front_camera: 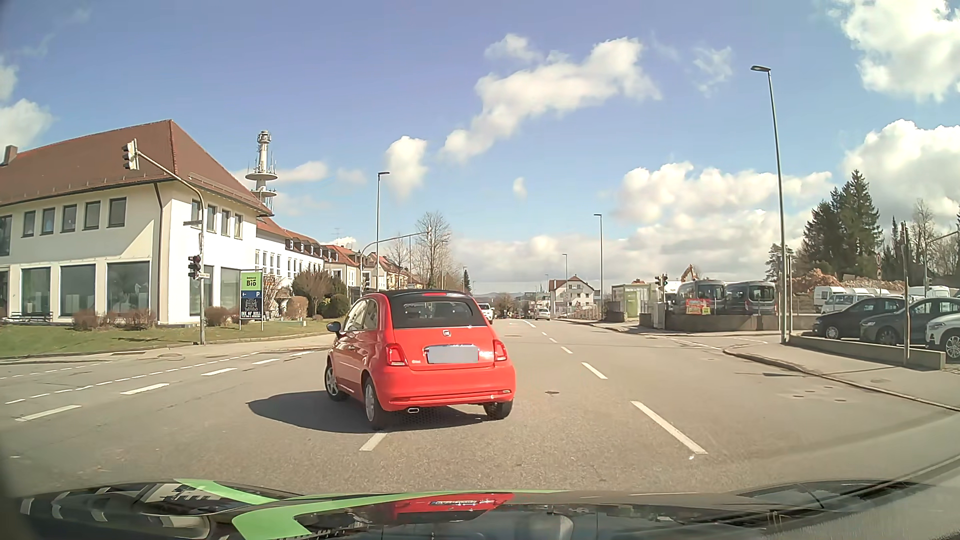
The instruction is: Follow the waypoints while adhering to traffic rules and regulations
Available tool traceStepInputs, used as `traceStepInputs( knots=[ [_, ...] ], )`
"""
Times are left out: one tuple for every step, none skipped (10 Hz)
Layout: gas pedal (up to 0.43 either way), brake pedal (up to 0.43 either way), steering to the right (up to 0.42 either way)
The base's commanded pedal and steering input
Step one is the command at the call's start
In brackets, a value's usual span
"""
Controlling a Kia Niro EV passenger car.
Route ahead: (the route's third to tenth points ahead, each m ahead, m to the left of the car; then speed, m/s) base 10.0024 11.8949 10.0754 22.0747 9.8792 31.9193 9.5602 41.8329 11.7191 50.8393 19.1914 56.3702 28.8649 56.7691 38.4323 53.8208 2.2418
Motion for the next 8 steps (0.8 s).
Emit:
traceStepInputs(
  knots=[
    [0.118, 0.000, 0.000],
    [0.118, 0.000, 0.000],
    [0.118, 0.000, 0.000],
    [0.130, 0.000, -0.001],
    [0.138, 0.000, -0.001],
    [0.138, 0.000, 0.000],
    [0.138, 0.000, -0.001],
    [0.138, 0.000, 0.000]
  ],
)
